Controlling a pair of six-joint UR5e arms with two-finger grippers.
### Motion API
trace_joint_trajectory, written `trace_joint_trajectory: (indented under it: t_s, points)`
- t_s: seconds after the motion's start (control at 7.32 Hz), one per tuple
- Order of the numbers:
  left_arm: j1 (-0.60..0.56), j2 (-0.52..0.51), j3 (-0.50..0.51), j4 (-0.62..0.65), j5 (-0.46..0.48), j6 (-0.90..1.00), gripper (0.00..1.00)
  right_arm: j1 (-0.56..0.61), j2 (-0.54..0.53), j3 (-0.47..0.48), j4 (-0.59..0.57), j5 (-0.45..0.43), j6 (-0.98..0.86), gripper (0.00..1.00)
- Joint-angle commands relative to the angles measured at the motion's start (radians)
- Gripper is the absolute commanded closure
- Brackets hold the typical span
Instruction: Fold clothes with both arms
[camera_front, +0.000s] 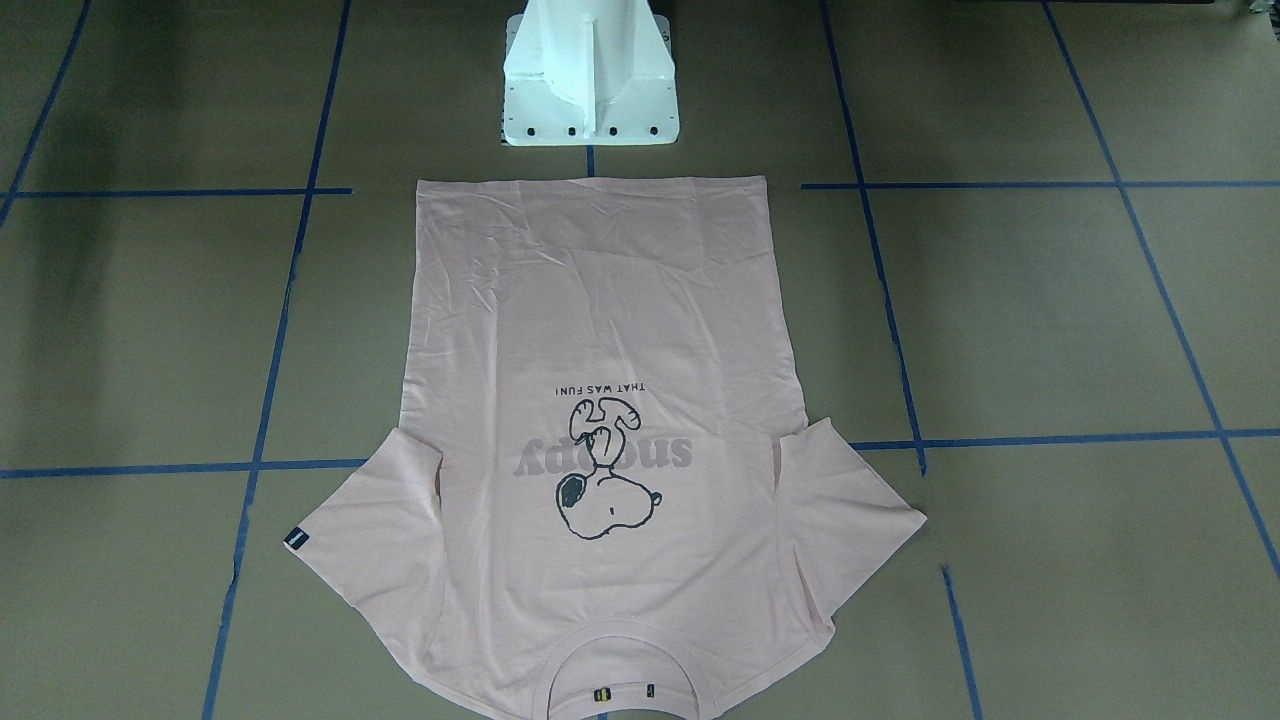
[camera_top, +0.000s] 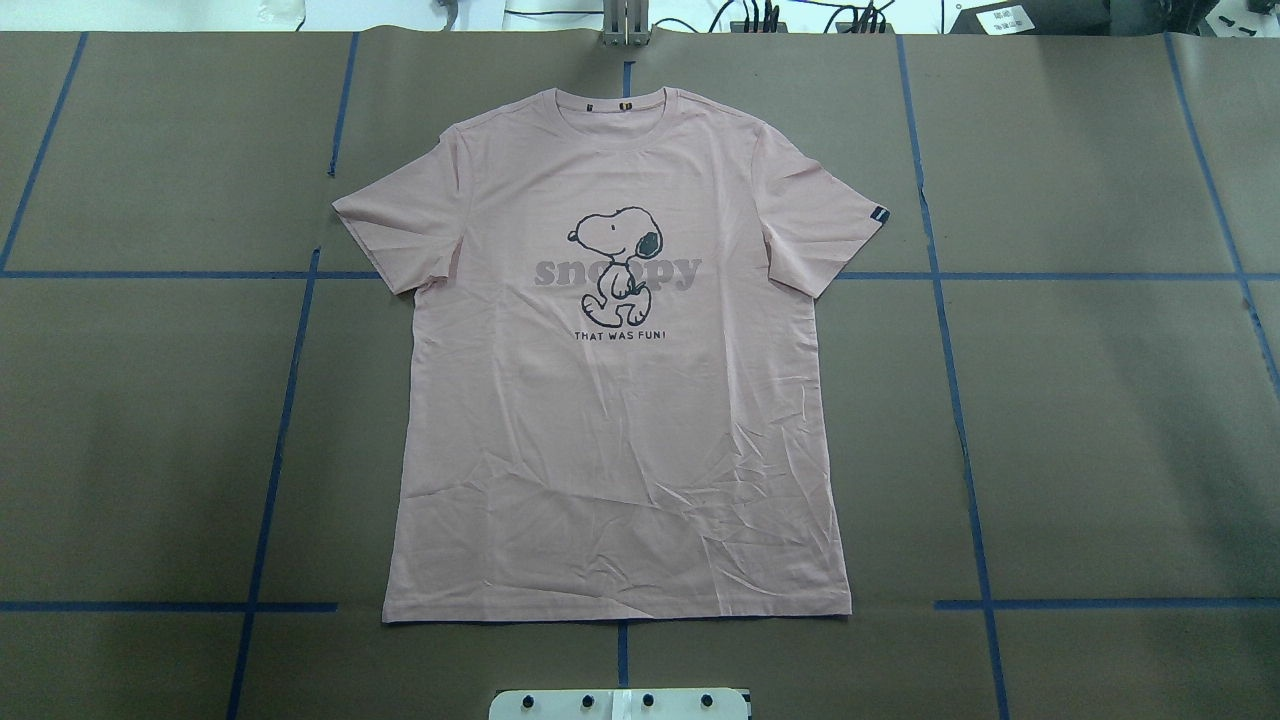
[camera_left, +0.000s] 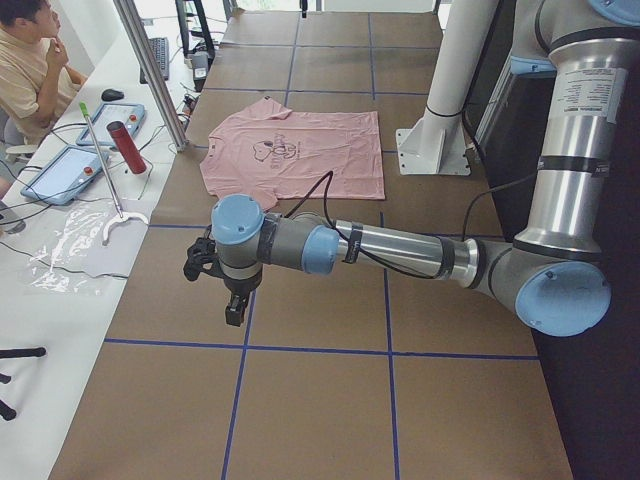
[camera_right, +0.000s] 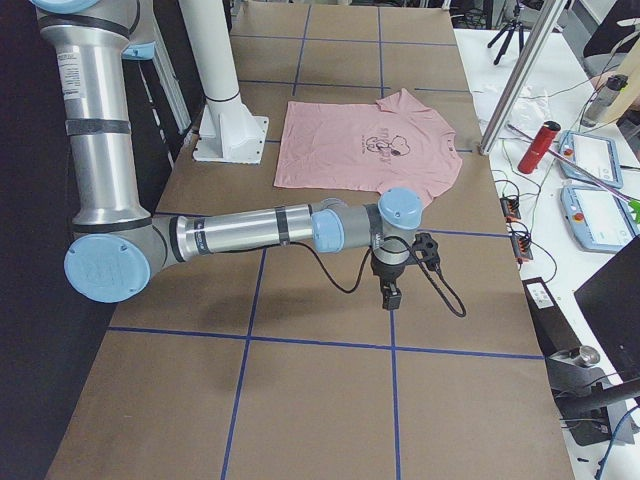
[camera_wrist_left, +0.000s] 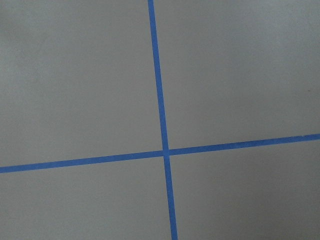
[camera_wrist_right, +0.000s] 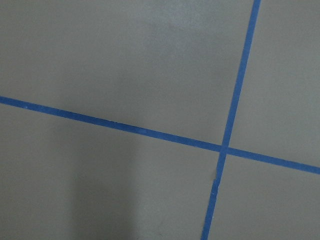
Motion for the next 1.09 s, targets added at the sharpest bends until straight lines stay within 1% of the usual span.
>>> trace_joint_trajectory:
  t_s: [0.0,0.14,0.27,0.41,0.55,0.68,0.82,0.96]
  points:
    - [-0.001,0.027,-0.034,0.001,-0.003,-0.004,0.00,-0.088,0.005,-0.022,0.139,0.028,0.104,0.00]
    - [-0.001,0.059,-0.087,0.002,-0.002,-0.004,0.00,-0.178,0.043,-0.031,0.231,0.025,0.295,0.00]
    - [-0.001,0.075,-0.121,0.002,-0.002,-0.004,0.00,-0.267,0.156,-0.081,0.292,0.019,0.547,0.00]
    - [-0.001,0.075,-0.132,-0.002,-0.005,-0.004,0.00,-0.306,0.297,-0.174,0.318,-0.002,0.728,0.00]
    - [-0.001,0.075,-0.126,-0.005,-0.032,-0.002,0.00,-0.333,0.371,-0.238,0.330,-0.053,0.770,0.00]
    - [0.002,0.072,-0.114,-0.019,-0.034,-0.001,0.00,-0.369,0.425,-0.322,0.376,-0.112,0.848,0.02]
    - [0.003,0.075,-0.116,-0.039,-0.035,-0.002,0.00,-0.418,0.479,-0.421,0.492,-0.151,1.003,0.07]
    - [0.003,0.075,-0.123,-0.041,-0.035,-0.002,0.00,-0.481,0.526,-0.497,0.560,-0.246,1.141,0.11]
